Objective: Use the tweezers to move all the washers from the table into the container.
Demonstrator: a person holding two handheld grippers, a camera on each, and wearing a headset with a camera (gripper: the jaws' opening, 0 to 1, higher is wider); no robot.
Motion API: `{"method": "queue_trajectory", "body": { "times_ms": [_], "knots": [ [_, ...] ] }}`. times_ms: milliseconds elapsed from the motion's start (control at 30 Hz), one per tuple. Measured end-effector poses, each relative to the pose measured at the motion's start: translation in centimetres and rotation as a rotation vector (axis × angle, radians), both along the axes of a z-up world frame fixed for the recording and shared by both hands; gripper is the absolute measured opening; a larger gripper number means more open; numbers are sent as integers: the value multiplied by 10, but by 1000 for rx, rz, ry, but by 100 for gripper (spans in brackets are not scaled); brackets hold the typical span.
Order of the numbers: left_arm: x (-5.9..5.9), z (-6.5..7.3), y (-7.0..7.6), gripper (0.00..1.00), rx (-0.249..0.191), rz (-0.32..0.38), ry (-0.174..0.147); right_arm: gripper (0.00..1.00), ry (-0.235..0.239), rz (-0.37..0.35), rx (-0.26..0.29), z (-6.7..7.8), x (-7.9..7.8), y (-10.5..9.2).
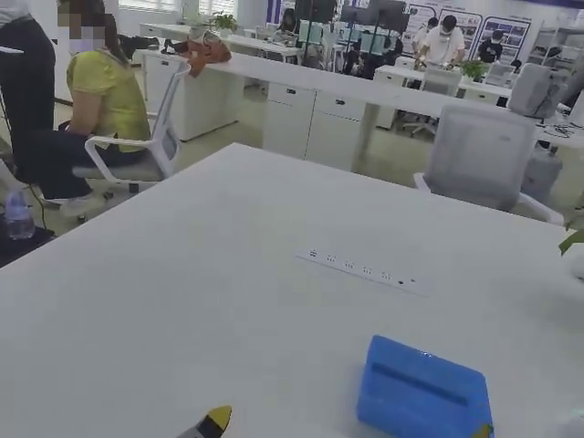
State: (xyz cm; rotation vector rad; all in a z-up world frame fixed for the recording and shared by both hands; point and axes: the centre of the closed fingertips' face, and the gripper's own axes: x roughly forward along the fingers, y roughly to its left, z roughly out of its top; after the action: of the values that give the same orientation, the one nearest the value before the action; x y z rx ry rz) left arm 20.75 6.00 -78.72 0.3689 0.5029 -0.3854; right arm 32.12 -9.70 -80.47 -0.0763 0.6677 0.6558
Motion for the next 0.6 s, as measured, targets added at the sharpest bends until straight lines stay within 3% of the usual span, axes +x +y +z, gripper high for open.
{"method": "queue_trajectory", "body": {
  "times_ms": [400,600],
  "knots": [
    [0,-1,0,93,6,0,7,4,27,-25,6,-11,1,-1],
    [-1,-2,0,93,8,-3,10,4,23,-10,-31,-17,2,-2]
  ]
}}
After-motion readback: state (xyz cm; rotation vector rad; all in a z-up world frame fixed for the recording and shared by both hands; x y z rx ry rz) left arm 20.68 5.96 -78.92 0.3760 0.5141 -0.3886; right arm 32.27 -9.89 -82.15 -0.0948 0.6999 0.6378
